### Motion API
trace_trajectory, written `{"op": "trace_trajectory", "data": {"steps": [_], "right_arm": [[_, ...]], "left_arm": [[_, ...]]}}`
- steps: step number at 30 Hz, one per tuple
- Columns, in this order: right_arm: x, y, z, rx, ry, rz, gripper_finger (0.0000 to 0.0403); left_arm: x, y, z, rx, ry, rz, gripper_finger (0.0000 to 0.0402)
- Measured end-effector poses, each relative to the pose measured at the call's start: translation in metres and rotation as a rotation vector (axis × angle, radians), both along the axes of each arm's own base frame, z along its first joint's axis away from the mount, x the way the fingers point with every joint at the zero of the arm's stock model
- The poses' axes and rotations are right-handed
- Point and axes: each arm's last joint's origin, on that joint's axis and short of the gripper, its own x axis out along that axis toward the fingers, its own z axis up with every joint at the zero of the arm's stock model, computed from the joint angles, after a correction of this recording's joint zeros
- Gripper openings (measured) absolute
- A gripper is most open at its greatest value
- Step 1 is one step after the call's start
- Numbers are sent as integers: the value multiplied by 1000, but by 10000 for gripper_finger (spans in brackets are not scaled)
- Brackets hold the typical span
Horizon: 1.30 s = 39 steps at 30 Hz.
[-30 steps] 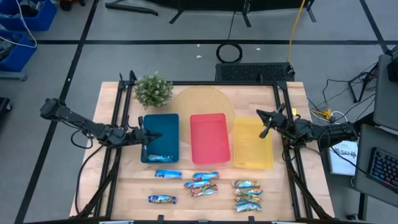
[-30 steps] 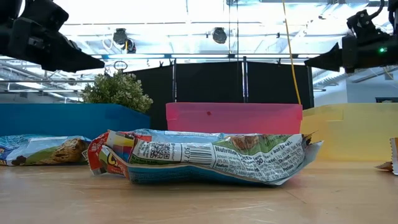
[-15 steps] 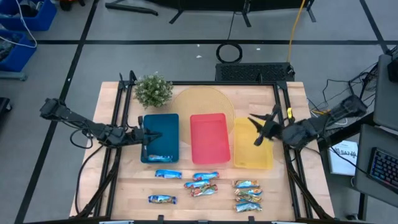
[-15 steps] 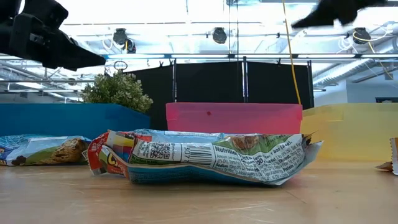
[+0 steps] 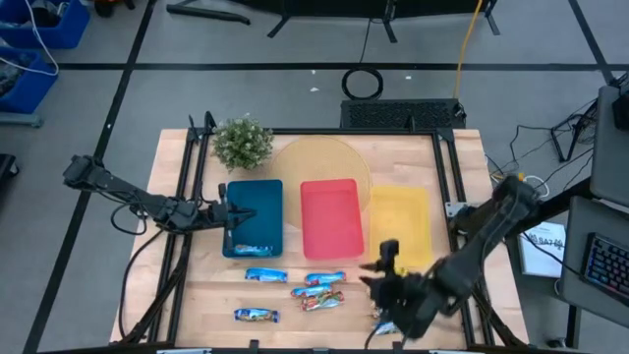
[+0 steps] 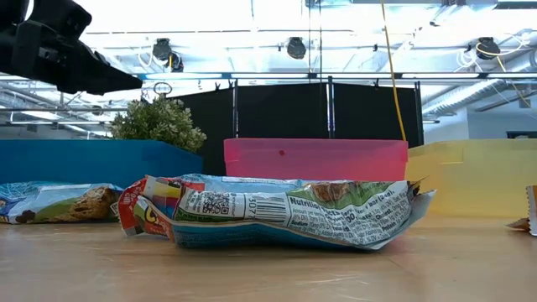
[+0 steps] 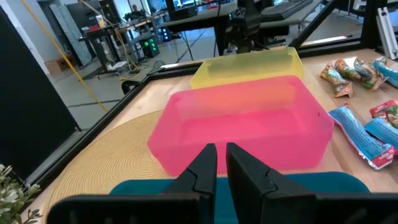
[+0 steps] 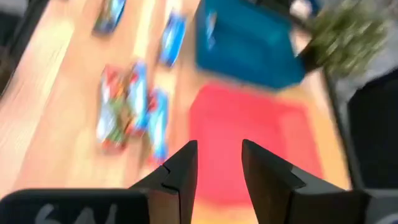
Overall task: Pick and place Granola Bars by type
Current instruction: Put the yellow granola bar into the red bin
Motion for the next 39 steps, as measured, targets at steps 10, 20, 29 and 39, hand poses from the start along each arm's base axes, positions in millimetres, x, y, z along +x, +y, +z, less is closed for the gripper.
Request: {"op": "trace_trajectory", "data": {"steps": [10,20,29,39], "right_arm": [[-7,28,-47,341,460,-225,117],[-7,33,-73,447,588,-293,117],[-5,29,-103,469,571,-274,117],[-9,29,-136,560,532,-258,117]], "left_arm": [[0,0,0,31,2,-5,44],[0,0,1,84,9,-25,44],[0,0,1,121,12,-30,44],[0,0,1,120,13,-30,44]]}}
